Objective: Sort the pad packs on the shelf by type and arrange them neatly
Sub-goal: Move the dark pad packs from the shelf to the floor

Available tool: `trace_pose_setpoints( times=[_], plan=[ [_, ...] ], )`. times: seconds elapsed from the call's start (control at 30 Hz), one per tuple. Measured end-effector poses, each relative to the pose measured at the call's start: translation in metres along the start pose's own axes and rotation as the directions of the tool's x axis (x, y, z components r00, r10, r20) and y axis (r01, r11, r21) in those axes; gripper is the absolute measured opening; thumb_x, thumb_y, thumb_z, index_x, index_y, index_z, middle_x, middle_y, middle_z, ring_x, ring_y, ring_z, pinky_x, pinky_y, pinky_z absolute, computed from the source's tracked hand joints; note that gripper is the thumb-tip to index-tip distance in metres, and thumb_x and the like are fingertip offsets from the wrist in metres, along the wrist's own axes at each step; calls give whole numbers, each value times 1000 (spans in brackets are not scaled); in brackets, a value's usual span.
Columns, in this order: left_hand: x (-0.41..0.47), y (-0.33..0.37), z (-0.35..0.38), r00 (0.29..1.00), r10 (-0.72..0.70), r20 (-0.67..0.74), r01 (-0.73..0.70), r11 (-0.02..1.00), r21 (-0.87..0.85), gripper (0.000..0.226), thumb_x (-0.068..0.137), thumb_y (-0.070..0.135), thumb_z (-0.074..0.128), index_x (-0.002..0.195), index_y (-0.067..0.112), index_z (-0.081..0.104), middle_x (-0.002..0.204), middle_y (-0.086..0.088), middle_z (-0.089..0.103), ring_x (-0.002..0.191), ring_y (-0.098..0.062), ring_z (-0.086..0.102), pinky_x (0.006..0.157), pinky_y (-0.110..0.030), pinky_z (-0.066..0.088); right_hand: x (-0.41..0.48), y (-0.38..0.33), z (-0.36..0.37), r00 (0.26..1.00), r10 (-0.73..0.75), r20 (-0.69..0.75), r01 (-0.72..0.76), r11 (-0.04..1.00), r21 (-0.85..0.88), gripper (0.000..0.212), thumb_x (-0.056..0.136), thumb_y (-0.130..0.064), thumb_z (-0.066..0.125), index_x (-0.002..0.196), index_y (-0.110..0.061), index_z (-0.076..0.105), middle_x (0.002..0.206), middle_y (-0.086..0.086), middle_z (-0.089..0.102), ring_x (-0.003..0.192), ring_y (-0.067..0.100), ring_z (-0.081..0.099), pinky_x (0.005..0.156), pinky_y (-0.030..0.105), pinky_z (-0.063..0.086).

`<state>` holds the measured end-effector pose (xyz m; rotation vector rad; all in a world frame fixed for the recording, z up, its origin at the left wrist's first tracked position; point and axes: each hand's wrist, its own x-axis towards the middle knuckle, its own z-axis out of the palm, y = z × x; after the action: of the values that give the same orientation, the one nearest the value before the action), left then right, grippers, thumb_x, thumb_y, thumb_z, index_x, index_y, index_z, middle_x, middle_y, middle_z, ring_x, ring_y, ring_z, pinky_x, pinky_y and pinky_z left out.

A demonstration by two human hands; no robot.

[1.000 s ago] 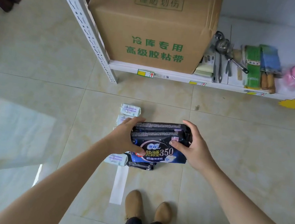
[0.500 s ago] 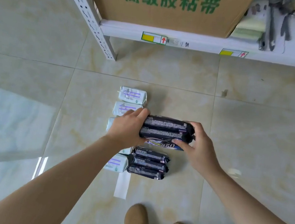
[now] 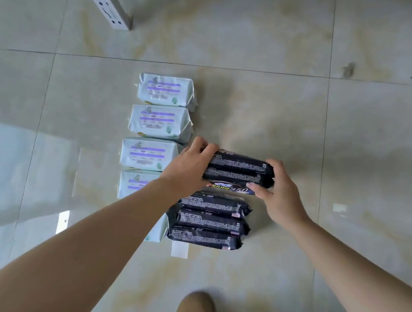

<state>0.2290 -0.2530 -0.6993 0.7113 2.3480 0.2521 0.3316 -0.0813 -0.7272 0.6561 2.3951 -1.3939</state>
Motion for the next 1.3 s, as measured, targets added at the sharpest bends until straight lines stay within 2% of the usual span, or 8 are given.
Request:
trace_pose_setpoints(
  times=[0.17,0.3,0.5,0.6,0.73,0.97,1.13,1.3],
  plan=[
    [8,-8,27,998,-34,58,36,999,-40,66,80,15,68,135,10,31,132,-11,33,117,-35,47,99,-40,41,8,22,18,997,30,74,-30,1000,3,50,84,-15,65,128,-10,40,115,7,56,92,17,51,72,17,31],
    [2,-6,45,991,-49,125,33,992,123,62,92,33,52,142,13,22,144,-10,29,134,-33,30,107,-39,32,9,26,26,982,80,171,-85,996,26,53,89,-29,58,135,-17,34,127,4,49,108,14,49,85,18,33],
    [0,3,69,979,155,135,-201,859,470,67,95,54,17,147,24,-14,157,-7,-14,145,-32,-12,117,-46,-3,17,26,36,987,112,117,-112,994,-9,42,98,-29,38,138,-16,36,138,7,45,127,22,42,99,26,32],
    [-3,-2,90,973,214,82,-226,839,495,69,86,60,1,142,23,-14,158,-8,-6,145,-32,-3,117,-44,-1,20,30,39,988,107,112,-104,994,-33,40,98,-26,38,137,-17,38,136,9,47,123,23,44,98,28,34],
    [-3,-13,104,973,231,11,-205,838,506,74,86,64,12,144,19,21,152,-9,24,139,-32,30,112,-46,20,22,37,45,978,133,159,-126,991,-50,39,98,-25,37,137,-22,36,133,12,47,119,27,46,101,39,39],
    [-4,-29,110,959,279,-47,-210,814,541,76,84,65,21,144,19,22,152,-6,27,139,-29,19,110,-47,19,20,35,42,972,137,191,-153,986,69,40,97,-21,43,137,-21,37,124,11,53,101,18,51,81,21,38],
    [-4,-30,114,969,245,-35,-190,826,531,77,87,66,-4,144,18,18,151,-4,15,140,-29,18,110,-48,19,22,34,41,974,111,199,-127,990,67,42,96,-14,44,137,-16,37,126,11,53,98,13,45,68,12,30],
    [-6,-27,114,970,233,-64,-165,831,531,79,86,66,-5,144,17,18,151,-6,15,140,-31,18,110,-48,18,24,35,45,973,135,185,-150,986,70,46,96,-20,46,140,-19,33,131,9,50,104,15,49,78,14,34]
  ],
)
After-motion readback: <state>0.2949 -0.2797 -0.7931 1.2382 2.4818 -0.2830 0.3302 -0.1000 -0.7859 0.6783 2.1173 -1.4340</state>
